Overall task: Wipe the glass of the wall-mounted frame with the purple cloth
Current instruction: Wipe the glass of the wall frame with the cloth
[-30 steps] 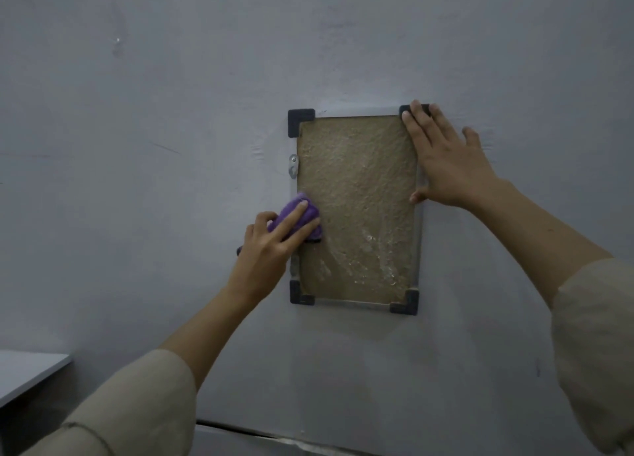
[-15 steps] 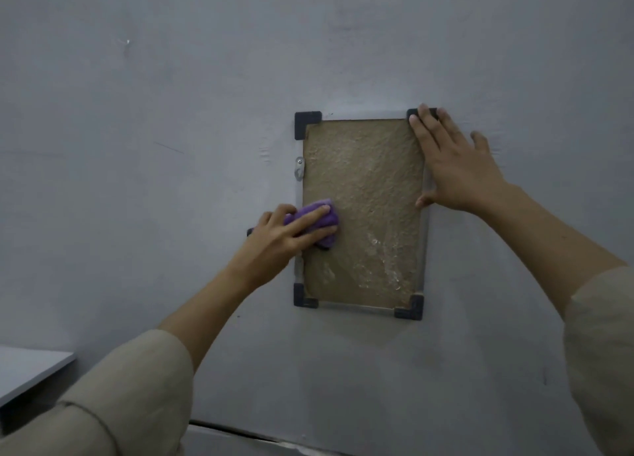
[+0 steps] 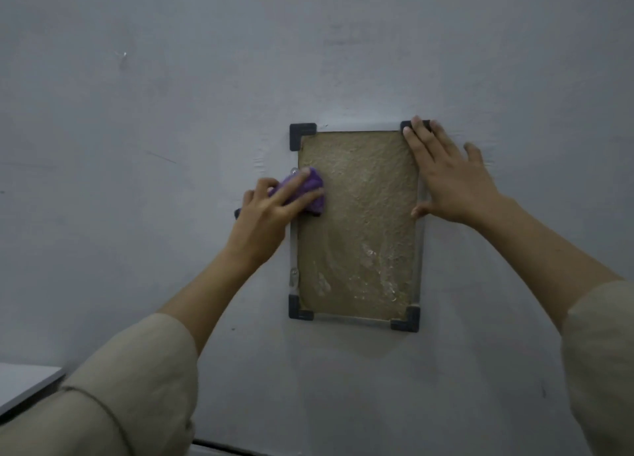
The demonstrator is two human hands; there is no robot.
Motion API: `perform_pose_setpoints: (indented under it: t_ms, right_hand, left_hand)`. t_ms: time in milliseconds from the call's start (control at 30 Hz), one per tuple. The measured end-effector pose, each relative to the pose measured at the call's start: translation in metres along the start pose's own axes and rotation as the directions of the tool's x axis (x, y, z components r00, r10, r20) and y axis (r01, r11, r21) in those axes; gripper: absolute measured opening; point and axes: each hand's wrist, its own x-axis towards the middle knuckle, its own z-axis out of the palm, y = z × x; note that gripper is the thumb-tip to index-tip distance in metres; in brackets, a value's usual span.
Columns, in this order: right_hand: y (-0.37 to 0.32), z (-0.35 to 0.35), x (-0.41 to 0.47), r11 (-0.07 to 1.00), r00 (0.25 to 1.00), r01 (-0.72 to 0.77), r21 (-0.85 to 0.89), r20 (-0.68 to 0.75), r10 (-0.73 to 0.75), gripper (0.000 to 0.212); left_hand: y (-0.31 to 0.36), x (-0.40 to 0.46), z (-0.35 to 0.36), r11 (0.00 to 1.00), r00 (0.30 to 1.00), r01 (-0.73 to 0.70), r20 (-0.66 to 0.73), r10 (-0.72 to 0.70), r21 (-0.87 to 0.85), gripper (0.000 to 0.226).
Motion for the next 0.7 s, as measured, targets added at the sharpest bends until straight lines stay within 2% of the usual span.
perform_pose_setpoints:
  t_ms: [67,100,133,200,233,267,300,400,467,533,633,667,700]
  right_hand:
    - [0.0,0.001,0.0,1.0,1.0,0.0,0.0,-0.002,0.0,0.127]
    - [0.0,0.0,0.0,1.0,1.0,0.002,0.0,-0.001,-0.002,0.127]
    - [0.0,0.0,0.0,1.0,1.0,0.002,0.0,-0.001,-0.002,0.127]
    - [0.0,0.0,0.0,1.0,1.0,-0.002,-0.002,-0.003,0.002,0.127]
    - [0.0,0.0,0.0,1.0,1.0,-0.002,-0.005,-0.002,0.002,0.127]
    - [0.0,0.0,0.0,1.0,1.0,-0.002,-0.009,-0.001,0.002,0.127]
    - [0.0,0.0,0.0,1.0,1.0,-0.003,-0.009,-0.001,0.003,0.127]
    - [-0.001,0.0,0.0,1.0,1.0,-0.01,0.0,0.006,0.01,0.127]
    - [-0.001,-0.001,0.0,1.0,1.0,-0.01,-0.001,0.014,0.01,0.127]
    - [-0.001,-0.001,0.0,1.0,1.0,-0.007,-0.005,0.015,0.007,0.127]
    - [0.0,-0.002,0.0,1.0,1.0,-0.008,-0.003,0.014,0.008,0.127]
    - [0.0,-0.002,0.0,1.0,1.0,-0.008,-0.003,0.015,0.008,0.127]
    - [0.0,-0.001,0.0,1.0,1.0,-0.009,-0.001,0.015,0.009,0.126]
  left_hand:
    - [0.006,0.005,0.0,0.981,0.981,0.19,-0.018,-0.191,-0.035,0.059]
    - [0.01,0.006,0.0,0.978,0.979,0.202,-0.011,-0.203,-0.05,0.058]
    - [0.014,0.006,0.001,0.986,0.988,0.153,-0.002,-0.153,-0.062,0.057]
    - [0.015,0.005,0.001,0.995,0.995,-0.089,0.046,0.092,-0.052,0.06]
    - [0.012,0.005,-0.002,0.976,0.974,-0.213,0.077,0.215,-0.031,0.063]
    - [0.007,0.007,-0.005,0.961,0.957,-0.275,0.094,0.275,-0.013,0.064]
    - [0.001,0.011,-0.008,0.965,0.961,-0.262,0.091,0.261,-0.002,0.064]
    - [-0.004,0.026,-0.011,0.997,0.996,0.077,0.034,-0.077,0.004,0.057]
    - [0.008,0.03,-0.01,0.982,0.982,0.186,0.043,-0.187,0.015,0.055]
    - [0.02,0.029,-0.01,0.994,0.995,0.098,0.031,-0.099,0.037,0.057]
    - [0.012,0.027,-0.017,0.974,0.981,-0.193,0.047,0.189,0.123,0.06]
    - [0.004,0.03,-0.02,0.97,0.98,-0.197,0.054,0.191,0.142,0.059]
    - [-0.004,0.033,-0.022,0.981,0.991,-0.125,0.057,0.118,0.149,0.059]
